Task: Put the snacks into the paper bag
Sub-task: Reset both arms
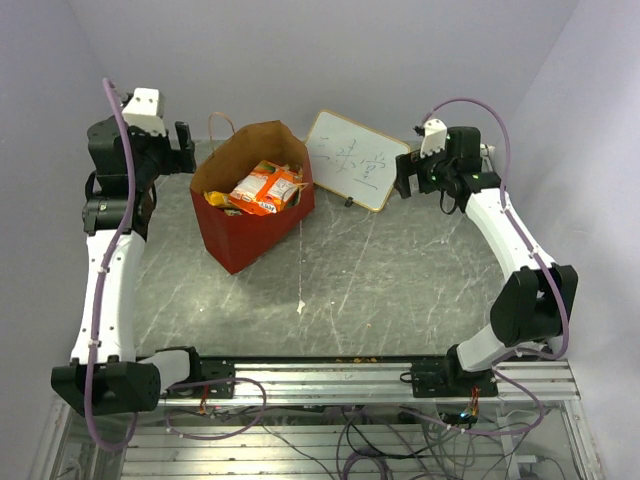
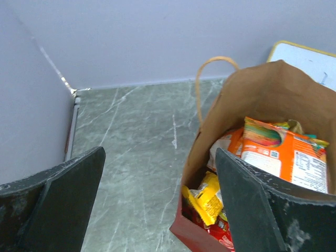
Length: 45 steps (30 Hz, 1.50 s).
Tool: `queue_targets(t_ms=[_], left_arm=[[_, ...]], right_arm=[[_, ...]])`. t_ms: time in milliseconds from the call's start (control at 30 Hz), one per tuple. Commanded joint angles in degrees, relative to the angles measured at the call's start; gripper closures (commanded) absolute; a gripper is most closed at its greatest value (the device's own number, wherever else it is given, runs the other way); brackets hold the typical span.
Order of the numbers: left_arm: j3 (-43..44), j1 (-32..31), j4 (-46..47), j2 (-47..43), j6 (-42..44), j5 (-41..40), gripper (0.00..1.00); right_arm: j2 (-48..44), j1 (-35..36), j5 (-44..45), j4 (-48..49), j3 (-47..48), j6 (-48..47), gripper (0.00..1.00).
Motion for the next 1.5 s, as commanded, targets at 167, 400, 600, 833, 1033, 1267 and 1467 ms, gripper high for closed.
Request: queue_targets(t_ms=[167, 400, 600, 833, 1033, 1267, 1467], left_arm=[[-10.7, 2.8, 7.0, -11.3, 0.1, -3.7, 0.01], [-17.2, 2.7, 3.8, -19.4, 4.3, -3.8, 0.01], [-26.1, 2.8, 10.3, -27.5, 2.4, -11.2, 0.01], [-25.3, 3.7, 6.1, -28.4, 2.6, -5.8, 0.01], [-23.0, 4.9, 3.7, -26.7, 2.9, -0.7, 0.01], [-23.6, 4.8, 3.7, -26.0, 3.1, -1.2, 0.01], [-24.3, 4.9, 3.7, -26.2, 3.5, -1.8, 0.01]], right_arm=[[-11.1, -0.3, 17.0, 4.6, -9.0, 3.9, 0.0], [-23.5, -0.9, 18.6, 10.5, -19.2, 1.8, 0.0], [-33.2, -1.1, 18.7, 14.8, -27.1, 0.8, 0.0], [-37.0, -2.0, 20.5, 17.1, -30.4, -0.8, 0.0], [-39.5, -2.4, 21.7, 17.6, -31.4, -1.6, 0.0], [-38.4, -2.6, 21.6, 16.9, -31.1, -1.6, 0.0], [-37.9, -2.8, 22.1, 16.9, -31.1, -1.7, 0.0]])
